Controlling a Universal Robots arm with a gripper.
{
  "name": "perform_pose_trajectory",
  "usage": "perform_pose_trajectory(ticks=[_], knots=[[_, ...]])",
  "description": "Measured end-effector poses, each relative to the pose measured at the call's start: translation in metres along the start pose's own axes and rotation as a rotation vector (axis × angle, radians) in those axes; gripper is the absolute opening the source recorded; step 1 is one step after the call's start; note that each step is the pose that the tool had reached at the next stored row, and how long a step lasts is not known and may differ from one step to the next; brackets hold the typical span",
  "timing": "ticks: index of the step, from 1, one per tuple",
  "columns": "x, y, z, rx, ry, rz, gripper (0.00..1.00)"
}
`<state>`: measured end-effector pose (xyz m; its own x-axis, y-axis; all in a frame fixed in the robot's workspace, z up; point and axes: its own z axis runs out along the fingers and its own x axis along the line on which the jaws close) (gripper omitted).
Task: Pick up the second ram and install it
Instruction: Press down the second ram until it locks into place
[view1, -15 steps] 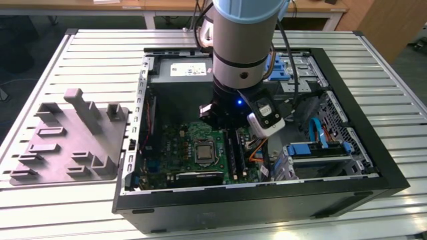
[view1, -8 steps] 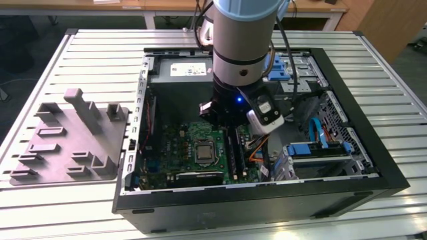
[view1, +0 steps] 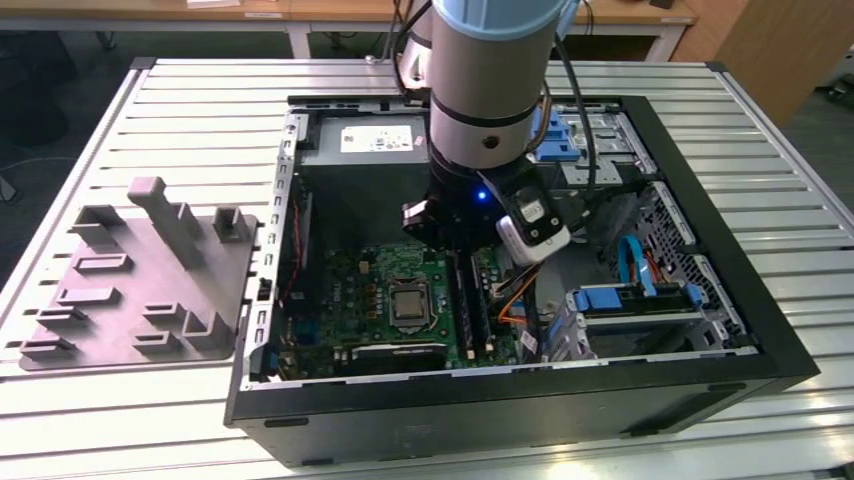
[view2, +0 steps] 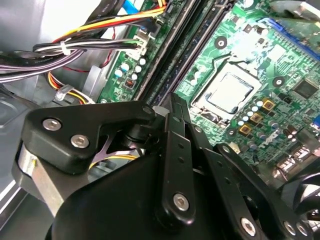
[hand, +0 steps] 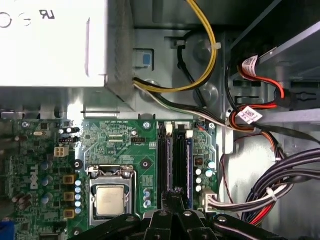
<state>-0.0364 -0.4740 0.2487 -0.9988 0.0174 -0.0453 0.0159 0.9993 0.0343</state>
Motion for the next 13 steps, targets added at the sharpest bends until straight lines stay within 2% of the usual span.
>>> perform_pose_trajectory(ticks=[13], knots=[[-0.0009, 0.0232, 0.0089, 0.0000, -0.0003, 0.000, 0.10]])
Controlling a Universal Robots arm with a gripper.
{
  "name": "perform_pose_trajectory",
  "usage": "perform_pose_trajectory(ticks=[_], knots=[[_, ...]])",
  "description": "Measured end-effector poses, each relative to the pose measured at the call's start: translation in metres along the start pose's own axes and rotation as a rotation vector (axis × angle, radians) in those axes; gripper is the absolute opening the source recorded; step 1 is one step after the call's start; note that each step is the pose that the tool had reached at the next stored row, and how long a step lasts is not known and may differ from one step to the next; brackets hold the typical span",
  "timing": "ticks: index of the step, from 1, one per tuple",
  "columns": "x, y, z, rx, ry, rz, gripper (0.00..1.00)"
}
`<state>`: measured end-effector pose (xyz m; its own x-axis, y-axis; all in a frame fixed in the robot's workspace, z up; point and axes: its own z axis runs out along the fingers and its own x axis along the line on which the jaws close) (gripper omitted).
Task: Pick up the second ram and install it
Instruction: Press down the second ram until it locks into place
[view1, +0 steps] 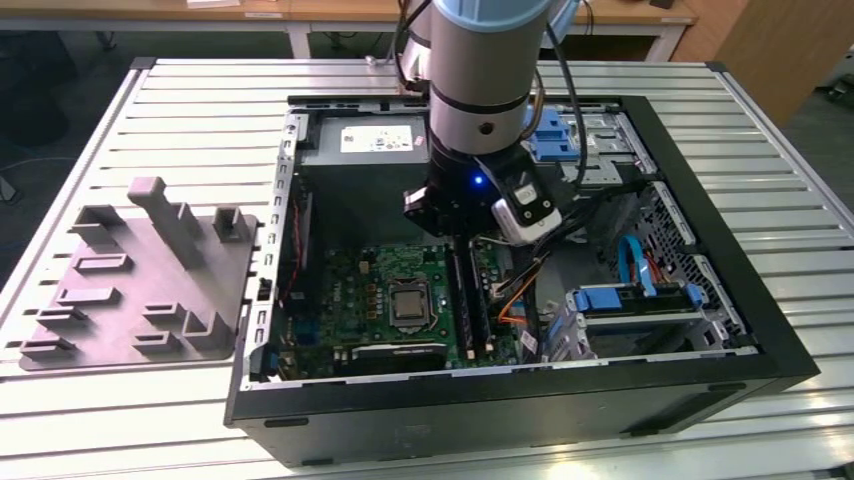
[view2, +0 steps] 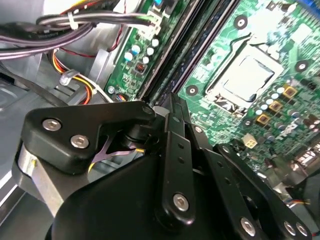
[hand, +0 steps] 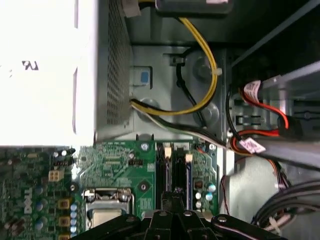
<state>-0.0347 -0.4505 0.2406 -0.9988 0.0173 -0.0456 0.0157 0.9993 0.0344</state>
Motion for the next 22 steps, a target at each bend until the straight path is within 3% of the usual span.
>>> perform_pose_trajectory(ticks=[13, 22], knots=[[0.0009, 0.0167, 0.0156, -0.0011, -0.0012, 0.000, 0.10], [0.0010, 0.0188, 0.0174, -0.0012, -0.0018, 0.000, 0.10]])
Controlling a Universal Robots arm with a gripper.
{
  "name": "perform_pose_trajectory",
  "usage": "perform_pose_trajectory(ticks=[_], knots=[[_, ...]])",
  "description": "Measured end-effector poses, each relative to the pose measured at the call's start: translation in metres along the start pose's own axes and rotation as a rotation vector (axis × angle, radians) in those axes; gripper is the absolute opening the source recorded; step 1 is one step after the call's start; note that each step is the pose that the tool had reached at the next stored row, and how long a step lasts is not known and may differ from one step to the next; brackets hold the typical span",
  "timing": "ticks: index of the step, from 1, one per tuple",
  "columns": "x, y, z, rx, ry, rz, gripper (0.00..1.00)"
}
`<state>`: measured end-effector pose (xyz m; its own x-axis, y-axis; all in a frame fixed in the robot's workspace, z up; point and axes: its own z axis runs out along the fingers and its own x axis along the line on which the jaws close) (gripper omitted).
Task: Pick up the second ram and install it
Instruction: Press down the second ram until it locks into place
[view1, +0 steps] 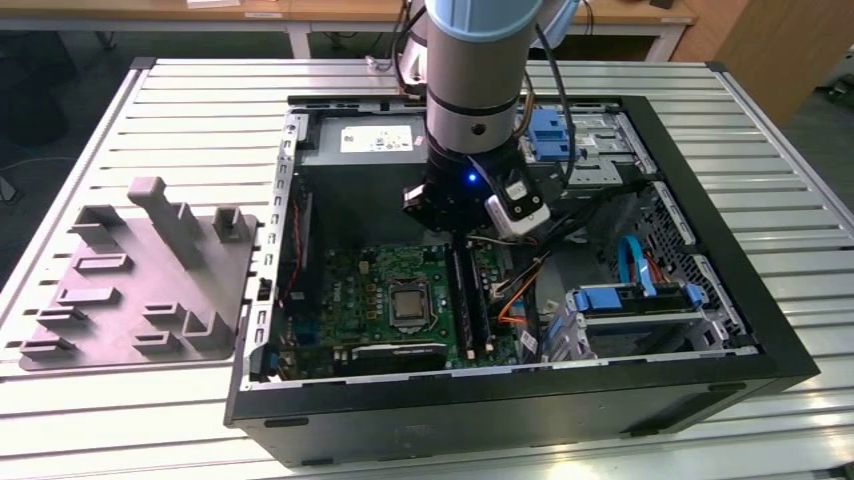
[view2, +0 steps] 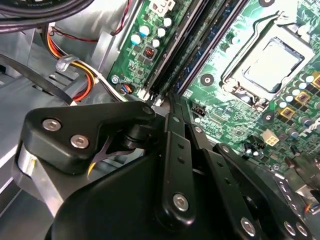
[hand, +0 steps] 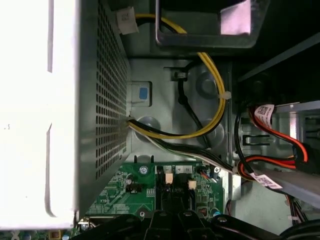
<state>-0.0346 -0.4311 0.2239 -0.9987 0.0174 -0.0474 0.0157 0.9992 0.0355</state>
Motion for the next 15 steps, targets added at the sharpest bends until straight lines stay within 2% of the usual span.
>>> perform_pose_trajectory(ticks=[4, 15], knots=[[0.0002, -0.0002, 0.0035, 0.0005, 0.0001, 0.000, 0.10], [0.0003, -0.0002, 0.0055, 0.0002, -0.0001, 0.000, 0.10]])
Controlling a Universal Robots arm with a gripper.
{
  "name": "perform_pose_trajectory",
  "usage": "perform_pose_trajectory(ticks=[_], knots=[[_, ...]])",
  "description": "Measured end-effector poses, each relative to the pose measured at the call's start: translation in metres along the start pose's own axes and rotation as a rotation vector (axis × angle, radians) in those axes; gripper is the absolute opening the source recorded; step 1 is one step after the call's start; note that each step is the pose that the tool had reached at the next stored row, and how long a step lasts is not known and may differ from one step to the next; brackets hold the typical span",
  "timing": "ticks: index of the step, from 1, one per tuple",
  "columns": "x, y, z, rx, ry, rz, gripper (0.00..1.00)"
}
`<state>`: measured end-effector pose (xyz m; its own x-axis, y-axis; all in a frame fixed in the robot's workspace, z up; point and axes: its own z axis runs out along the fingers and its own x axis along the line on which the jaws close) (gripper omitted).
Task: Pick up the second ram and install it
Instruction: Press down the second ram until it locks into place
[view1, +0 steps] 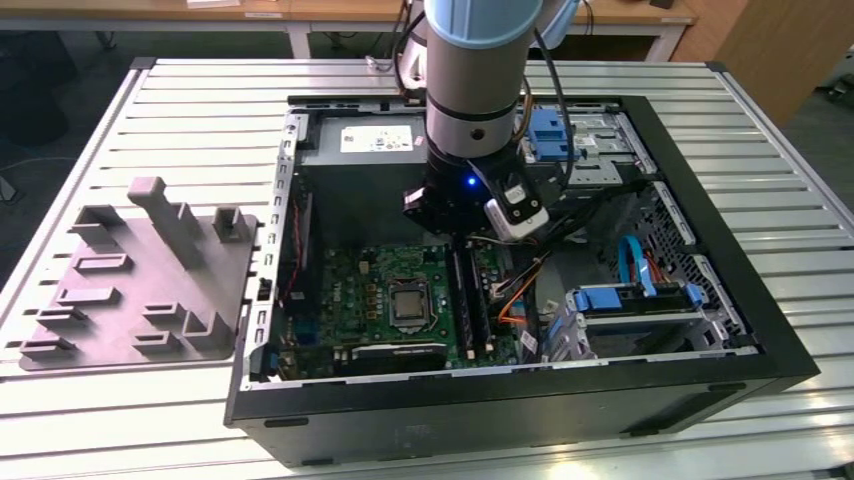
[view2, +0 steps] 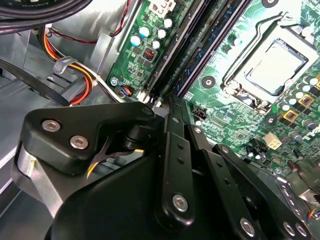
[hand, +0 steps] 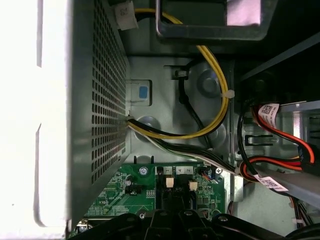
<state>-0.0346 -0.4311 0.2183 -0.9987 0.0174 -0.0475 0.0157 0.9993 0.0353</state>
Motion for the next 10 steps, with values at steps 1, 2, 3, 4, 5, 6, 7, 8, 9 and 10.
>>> perform_pose_trajectory(ticks=[1, 2, 3, 4, 5, 6, 7, 8, 9, 10], knots=[[0.0000, 0.0000, 0.0009, -0.0003, -0.0001, 0.000, 0.10], [0.0001, -0.0001, 0.0015, 0.0002, 0.0001, 0.000, 0.10], [0.0001, -0.0001, 0.0015, 0.0004, 0.0002, 0.000, 0.10], [0.0001, -0.0001, 0.0015, 0.0004, 0.0002, 0.000, 0.10], [0.0001, -0.0001, 0.0016, 0.0003, 0.0001, 0.000, 0.10], [0.0001, -0.0001, 0.0016, 0.0002, 0.0001, 0.000, 0.10], [0.0001, -0.0001, 0.0017, 0.0001, 0.0000, 0.000, 0.10], [0.0001, 0.0000, 0.0016, 0.0000, 0.0000, 0.000, 0.10], [0.0000, 0.0000, 0.0008, -0.0005, -0.0002, 0.000, 0.10], [-0.0001, 0.0003, -0.0008, -0.0020, -0.0007, 0.000, 0.10]])
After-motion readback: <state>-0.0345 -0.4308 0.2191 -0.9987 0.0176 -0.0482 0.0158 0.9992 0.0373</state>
